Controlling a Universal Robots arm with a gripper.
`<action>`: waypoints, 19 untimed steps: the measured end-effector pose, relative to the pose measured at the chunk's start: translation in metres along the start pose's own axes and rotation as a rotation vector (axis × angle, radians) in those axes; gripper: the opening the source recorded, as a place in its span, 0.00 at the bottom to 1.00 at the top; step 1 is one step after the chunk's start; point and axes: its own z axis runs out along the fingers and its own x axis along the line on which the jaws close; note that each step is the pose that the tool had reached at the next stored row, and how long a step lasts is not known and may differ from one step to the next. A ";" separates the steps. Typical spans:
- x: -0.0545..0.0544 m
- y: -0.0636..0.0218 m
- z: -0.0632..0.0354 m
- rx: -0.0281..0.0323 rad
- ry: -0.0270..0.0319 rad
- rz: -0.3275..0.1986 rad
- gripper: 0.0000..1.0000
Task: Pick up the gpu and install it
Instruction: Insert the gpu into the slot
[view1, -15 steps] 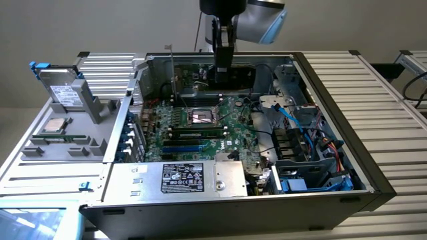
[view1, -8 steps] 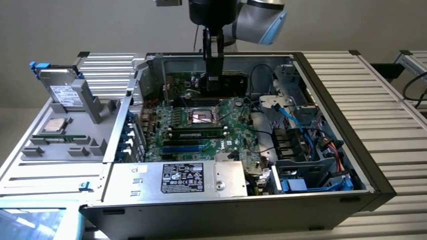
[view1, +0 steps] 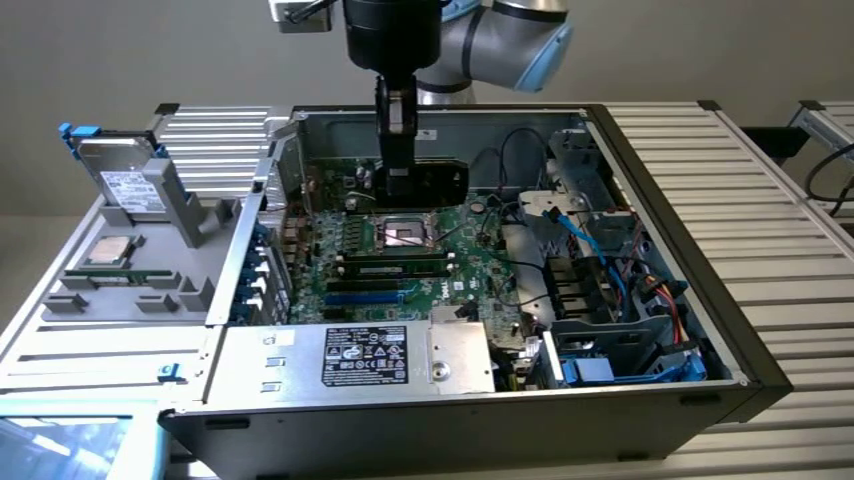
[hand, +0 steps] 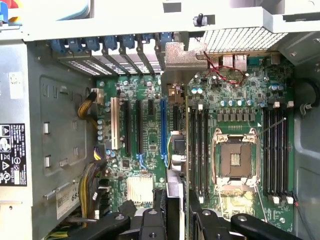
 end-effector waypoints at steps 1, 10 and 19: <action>0.001 0.0019 0.0016 -0.0017 -0.0001 0.000 0.28; 0.011 0.0100 0.0176 -0.0080 0.0002 -0.002 0.28; 0.022 0.0142 0.0386 -0.0079 0.0001 -0.003 0.28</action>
